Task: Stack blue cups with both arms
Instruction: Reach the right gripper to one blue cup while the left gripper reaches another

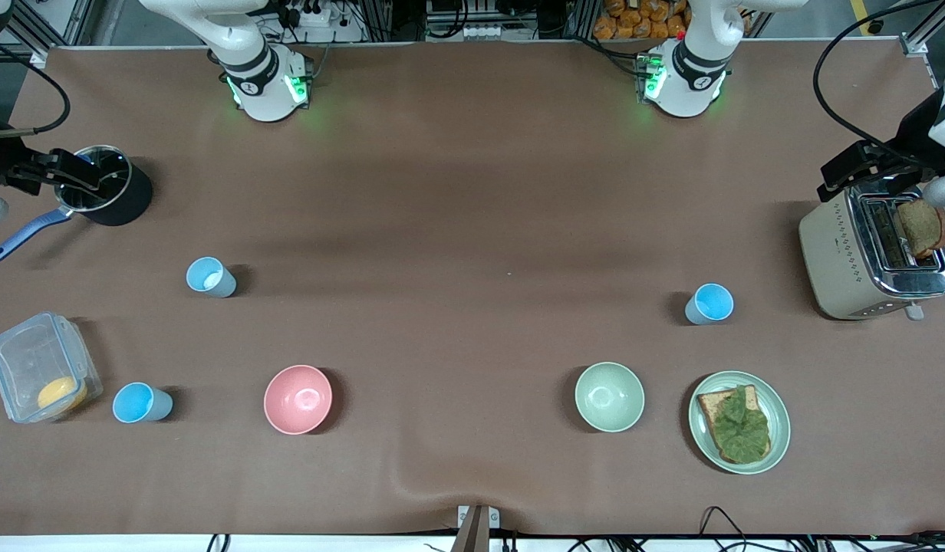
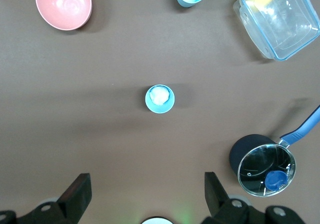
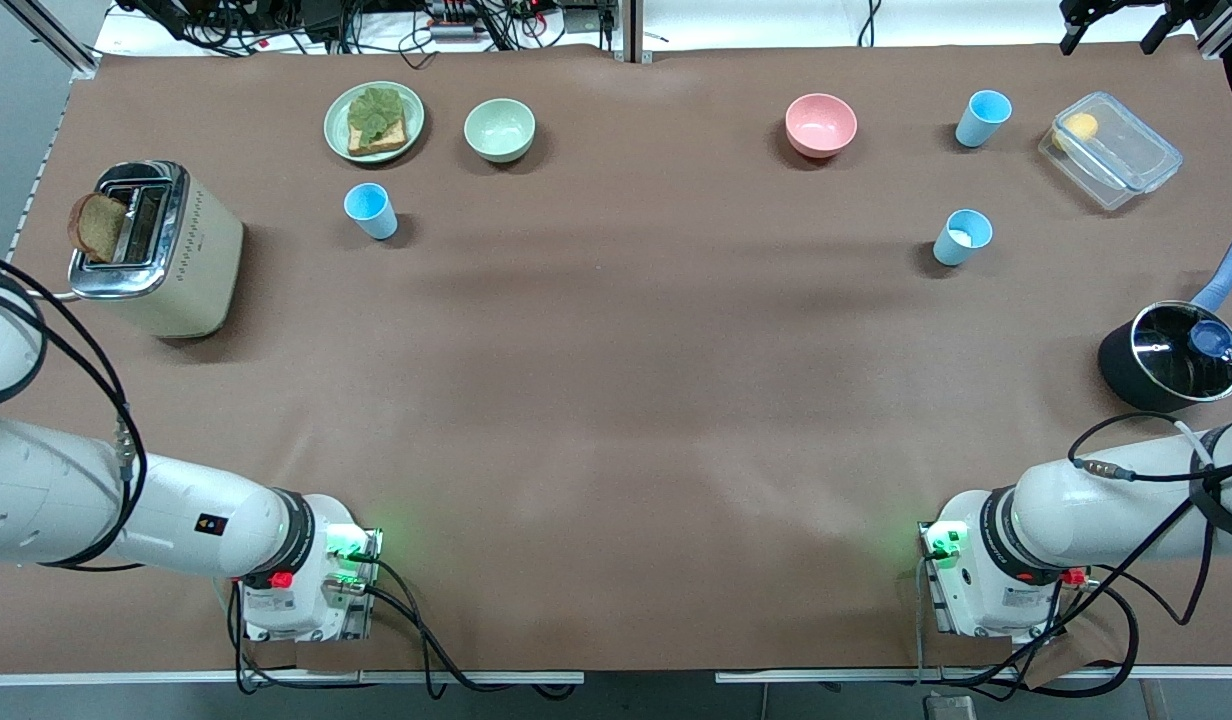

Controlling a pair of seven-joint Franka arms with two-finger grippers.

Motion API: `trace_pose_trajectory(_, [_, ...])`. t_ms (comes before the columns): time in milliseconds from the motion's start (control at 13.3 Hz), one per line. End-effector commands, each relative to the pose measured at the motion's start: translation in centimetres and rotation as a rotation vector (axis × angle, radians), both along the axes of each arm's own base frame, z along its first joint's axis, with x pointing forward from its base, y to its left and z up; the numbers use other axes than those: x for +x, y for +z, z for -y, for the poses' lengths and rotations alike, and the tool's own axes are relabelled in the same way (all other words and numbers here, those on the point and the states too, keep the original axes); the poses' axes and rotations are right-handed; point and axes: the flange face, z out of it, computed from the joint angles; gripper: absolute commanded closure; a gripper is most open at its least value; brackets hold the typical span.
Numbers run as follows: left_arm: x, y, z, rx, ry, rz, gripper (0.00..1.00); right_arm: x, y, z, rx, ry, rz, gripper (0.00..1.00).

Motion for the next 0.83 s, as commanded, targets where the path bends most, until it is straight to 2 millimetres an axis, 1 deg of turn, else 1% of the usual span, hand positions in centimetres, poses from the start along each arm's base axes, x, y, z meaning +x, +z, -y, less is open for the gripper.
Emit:
trace_pose_trajectory(0, [0.3, 0.3, -0.1, 0.018, -0.017, 0.007, 0.00, -0.4, 0.2, 0.0, -0.008, -0.010, 0.002, 0.00])
trace_pose_trajectory(225, [0.7, -0.3, -0.2, 0.023, -0.021, -0.004, 0.00, -0.4, 0.3, 0.0, -0.008, -0.009, 0.003, 0.00])
trace_pose_trajectory(301, [1.0, -0.9, -0.1, 0.024, -0.024, -0.016, 0.00, -0.4, 0.3, 0.1, -0.008, -0.011, 0.003, 0.00])
trace_pose_trajectory(526, [2.4, -3.7, 0.1, 0.079, -0.033, -0.049, 0.00, -0.4, 0.3, 0.1, -0.008, -0.011, 0.003, 0.00])
trace_pose_trajectory(751, [3.5, -6.5, 0.1, 0.086, -0.034, -0.049, 0.00, -0.4, 0.3, 0.1, -0.008, -0.011, 0.003, 0.00])
